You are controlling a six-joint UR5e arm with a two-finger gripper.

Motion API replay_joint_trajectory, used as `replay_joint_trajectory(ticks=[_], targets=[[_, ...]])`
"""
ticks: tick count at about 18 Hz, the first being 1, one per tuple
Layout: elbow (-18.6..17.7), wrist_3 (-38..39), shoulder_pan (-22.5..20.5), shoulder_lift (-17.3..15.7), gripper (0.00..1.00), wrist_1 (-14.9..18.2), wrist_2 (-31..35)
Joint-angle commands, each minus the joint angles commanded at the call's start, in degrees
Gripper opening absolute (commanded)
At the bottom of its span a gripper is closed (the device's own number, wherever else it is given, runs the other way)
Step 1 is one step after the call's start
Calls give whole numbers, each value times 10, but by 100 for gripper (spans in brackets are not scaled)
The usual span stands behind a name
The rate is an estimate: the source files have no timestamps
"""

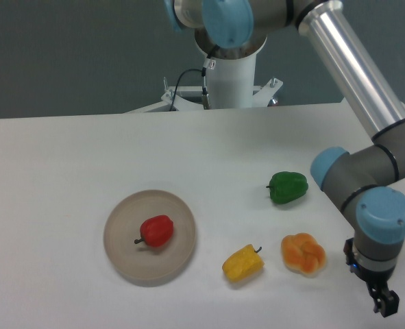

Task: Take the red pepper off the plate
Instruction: 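Move the gripper over the plate above the red pepper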

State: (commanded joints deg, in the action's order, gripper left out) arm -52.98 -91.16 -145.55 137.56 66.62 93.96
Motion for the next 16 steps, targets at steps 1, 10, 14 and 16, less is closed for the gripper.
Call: replay_joint_trajectory(ticks=[1, 10, 14, 16], targets=[[-11, 15, 12, -11, 100, 7, -3], [-101, 166, 102, -99, 100, 62, -12], [-160, 222, 148, -131, 100, 59, -14], [-183, 241, 171, -143, 100, 57, -17]])
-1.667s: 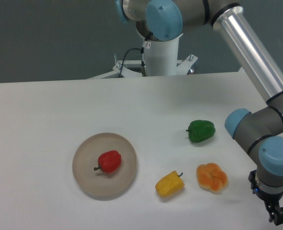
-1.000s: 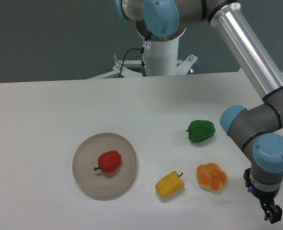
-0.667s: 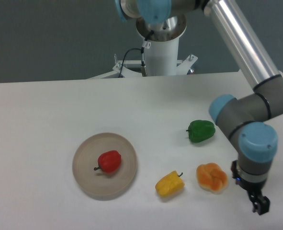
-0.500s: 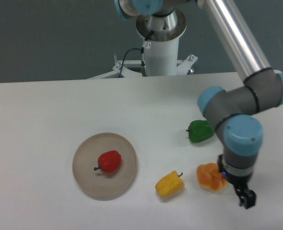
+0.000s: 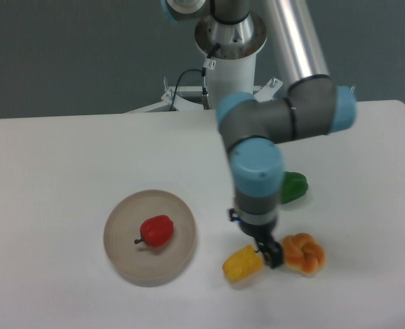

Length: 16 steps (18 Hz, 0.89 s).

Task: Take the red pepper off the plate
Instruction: 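Move the gripper over the plate above the red pepper, then lower the gripper onto the red pepper and close on it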

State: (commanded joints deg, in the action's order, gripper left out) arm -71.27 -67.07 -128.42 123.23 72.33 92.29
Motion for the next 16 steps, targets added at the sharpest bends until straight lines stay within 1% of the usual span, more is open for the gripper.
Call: replay_joint_trajectory(ticks=[4, 6, 7, 10, 11, 16], targets=[[-23, 42, 24, -4, 100, -1, -51], [-29, 61, 38, -4, 100, -11, -55], [-38, 69, 45, -4, 100, -25, -56], [-65, 112, 58, -4, 100, -81, -57], [-71, 118, 59, -5, 100, -87, -58], [-81, 134, 70, -4, 100, -90, -67]])
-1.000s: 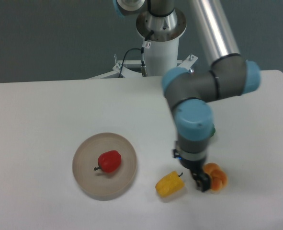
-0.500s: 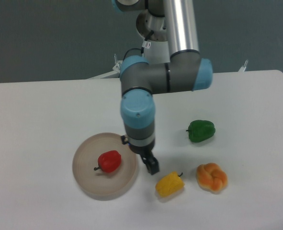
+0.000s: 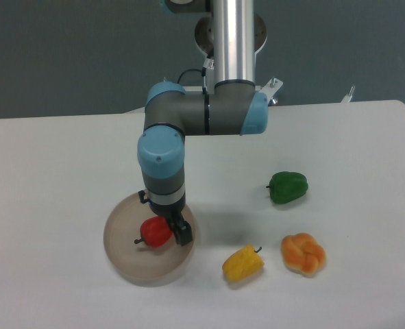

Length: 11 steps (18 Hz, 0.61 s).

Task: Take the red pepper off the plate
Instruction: 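Lower the gripper onto the red pepper and close on it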

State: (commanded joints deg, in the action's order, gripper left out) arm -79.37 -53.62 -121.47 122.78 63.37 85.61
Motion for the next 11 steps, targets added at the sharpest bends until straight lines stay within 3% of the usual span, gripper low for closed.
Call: replay_joint_trajectory(ticks=[6, 11], targets=[[-6, 22, 4, 6, 100, -3, -2], [-18, 25, 4, 10, 100, -29, -1]])
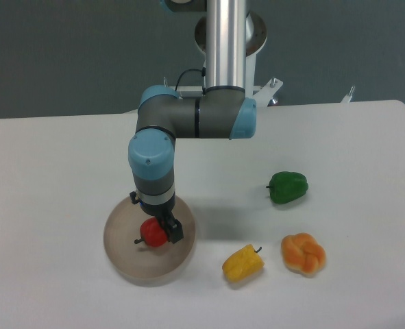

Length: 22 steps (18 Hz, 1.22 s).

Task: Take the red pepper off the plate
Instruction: 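Lower the gripper onto the red pepper and close on it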

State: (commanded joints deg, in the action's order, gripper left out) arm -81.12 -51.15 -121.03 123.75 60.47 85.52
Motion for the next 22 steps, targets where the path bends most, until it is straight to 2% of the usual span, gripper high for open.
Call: replay_joint_trajectory(ticks=[7, 11, 19, 20, 22], targets=[[-9, 32, 3, 5, 100, -6, -1], [-9, 48, 11, 18, 100, -32, -1], [-7, 45, 13, 26, 100, -33, -1], [-7, 45, 13, 26, 93, -33, -1], [-6, 45, 11, 26, 66, -33, -10]])
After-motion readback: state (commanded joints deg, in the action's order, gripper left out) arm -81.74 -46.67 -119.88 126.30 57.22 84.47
